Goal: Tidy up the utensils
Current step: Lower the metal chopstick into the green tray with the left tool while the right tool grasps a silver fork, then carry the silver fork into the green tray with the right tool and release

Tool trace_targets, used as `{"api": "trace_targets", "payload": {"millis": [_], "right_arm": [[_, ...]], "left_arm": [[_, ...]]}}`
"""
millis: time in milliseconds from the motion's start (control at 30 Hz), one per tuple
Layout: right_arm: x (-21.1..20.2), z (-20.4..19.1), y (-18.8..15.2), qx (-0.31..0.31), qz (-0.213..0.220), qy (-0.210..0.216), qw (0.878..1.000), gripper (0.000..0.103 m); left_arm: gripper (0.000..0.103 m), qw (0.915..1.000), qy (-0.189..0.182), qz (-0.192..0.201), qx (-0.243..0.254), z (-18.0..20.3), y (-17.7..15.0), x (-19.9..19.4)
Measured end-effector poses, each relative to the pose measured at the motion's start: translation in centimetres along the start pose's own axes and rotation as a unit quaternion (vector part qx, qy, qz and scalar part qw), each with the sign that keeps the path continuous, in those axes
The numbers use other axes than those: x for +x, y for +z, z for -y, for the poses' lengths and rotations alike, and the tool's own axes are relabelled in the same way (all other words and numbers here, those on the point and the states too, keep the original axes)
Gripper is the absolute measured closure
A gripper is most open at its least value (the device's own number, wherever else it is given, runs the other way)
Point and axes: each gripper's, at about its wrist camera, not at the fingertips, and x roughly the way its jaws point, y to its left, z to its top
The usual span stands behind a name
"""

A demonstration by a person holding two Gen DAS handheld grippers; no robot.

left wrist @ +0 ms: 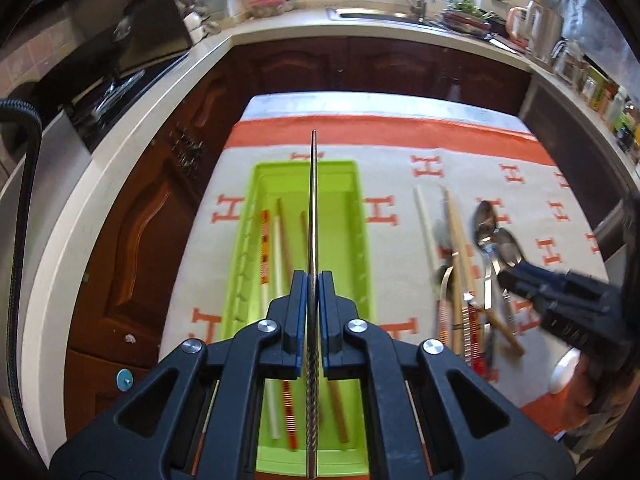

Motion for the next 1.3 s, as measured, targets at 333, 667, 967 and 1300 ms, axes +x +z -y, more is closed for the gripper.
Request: {"api": "trace_targets", "payload": {"millis": [333, 667, 967, 1300], "right_arm": [[3.6, -4.0, 3.2, -0.038, -0.008, -0.045, 0.998, 0.069], [7.4, -4.8, 3.6, -0.049, -0.027, -0.095, 0.994, 0.081], [8.8, -4.2, 3.6, -0.041, -0.029, -0.116, 0.992, 0.097], [4.7, -3.6, 4.4, 0.016, -0.011, -0.077, 0.997, 0.101]], "left_arm": [[0.099, 0.9991, -0.001, -0.037, -0.021, -3.3, -2.4, 4.8], [0.089, 0.9984, -0.028, -0.029, -0.039, -4.6, -2.3, 5.3], [0.089, 0.9970, -0.045, -0.026, -0.058, -6.0, -2.8, 5.4], [0.089, 0.9953, -0.058, -0.019, -0.075, -7.1, -3.4, 4.7]]}}
